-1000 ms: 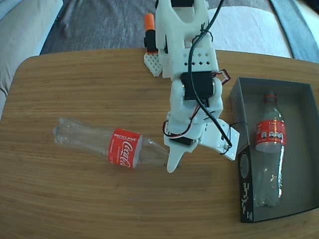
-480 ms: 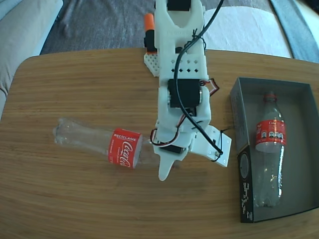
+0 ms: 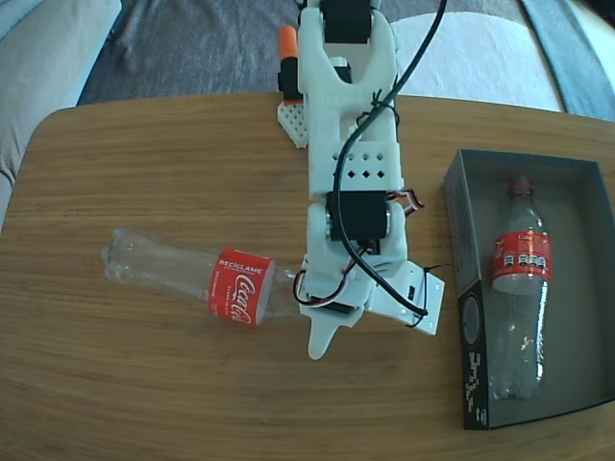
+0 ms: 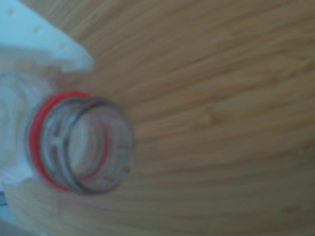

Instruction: Grasp the bottles and put them in the box.

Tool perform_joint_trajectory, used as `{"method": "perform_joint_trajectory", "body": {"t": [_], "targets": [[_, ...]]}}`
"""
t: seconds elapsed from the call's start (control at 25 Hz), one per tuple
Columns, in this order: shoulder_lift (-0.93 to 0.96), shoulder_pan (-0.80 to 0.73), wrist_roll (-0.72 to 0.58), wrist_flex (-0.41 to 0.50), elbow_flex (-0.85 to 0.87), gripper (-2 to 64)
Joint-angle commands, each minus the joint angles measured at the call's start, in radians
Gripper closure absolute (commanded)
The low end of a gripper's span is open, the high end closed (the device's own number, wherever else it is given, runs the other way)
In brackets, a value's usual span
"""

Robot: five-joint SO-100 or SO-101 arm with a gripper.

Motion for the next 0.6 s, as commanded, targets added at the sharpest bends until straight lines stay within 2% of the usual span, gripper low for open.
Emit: {"method": "perform_joint_trajectory", "body": {"t": [0.0,0.56], "targets": [[0.012,0.006,0.006,-0.002,-0.015,15.9],[0.009,0.023,0.005,-0.003,0.026,16.9]]}}
